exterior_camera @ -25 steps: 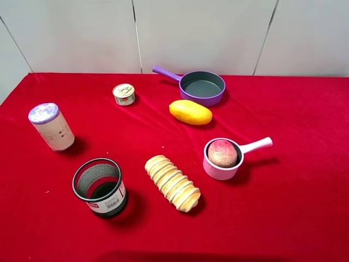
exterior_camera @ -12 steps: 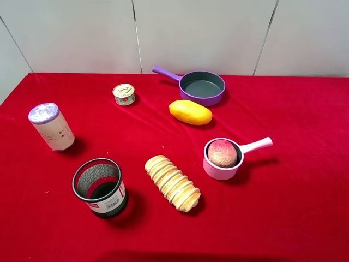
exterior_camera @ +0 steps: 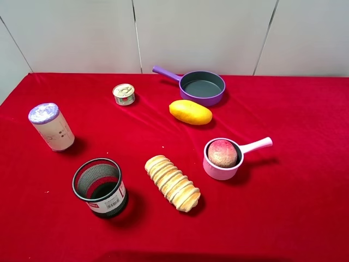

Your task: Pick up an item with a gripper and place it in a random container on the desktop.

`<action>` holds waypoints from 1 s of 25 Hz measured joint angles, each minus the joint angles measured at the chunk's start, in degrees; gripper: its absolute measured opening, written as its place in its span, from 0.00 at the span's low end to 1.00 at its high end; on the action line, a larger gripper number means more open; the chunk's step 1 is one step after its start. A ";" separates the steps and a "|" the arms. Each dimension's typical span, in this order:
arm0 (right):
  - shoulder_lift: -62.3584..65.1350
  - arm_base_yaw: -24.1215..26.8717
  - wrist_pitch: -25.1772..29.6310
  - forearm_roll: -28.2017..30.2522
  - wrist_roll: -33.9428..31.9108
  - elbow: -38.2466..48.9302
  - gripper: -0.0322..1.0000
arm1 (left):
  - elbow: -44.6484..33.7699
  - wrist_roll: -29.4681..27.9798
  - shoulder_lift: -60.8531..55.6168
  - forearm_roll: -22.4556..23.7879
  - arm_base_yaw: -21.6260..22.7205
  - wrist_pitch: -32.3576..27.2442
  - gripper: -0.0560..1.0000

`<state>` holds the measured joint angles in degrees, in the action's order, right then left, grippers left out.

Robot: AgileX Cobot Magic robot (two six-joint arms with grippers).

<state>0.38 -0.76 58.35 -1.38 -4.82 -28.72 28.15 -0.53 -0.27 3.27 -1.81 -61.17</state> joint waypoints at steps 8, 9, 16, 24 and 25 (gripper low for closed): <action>0.00 0.00 0.00 0.00 0.00 0.00 0.70 | 0.00 0.02 0.00 0.00 0.12 0.37 0.95; 0.00 0.00 0.00 0.00 0.00 0.00 0.70 | 0.00 0.02 0.00 0.00 0.12 0.37 0.95; 0.00 0.00 0.00 0.00 0.00 0.00 0.70 | 0.00 0.02 0.00 0.00 0.12 0.37 0.95; 0.00 0.00 0.00 0.00 0.00 0.00 0.70 | 0.00 0.02 0.00 0.00 0.12 0.37 0.95; 0.00 0.00 0.00 0.00 0.00 0.00 0.70 | 0.00 0.02 0.00 0.00 0.12 0.37 0.95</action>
<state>0.38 -0.76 58.35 -1.38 -4.82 -28.72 28.15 -0.51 -0.27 3.27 -1.70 -60.80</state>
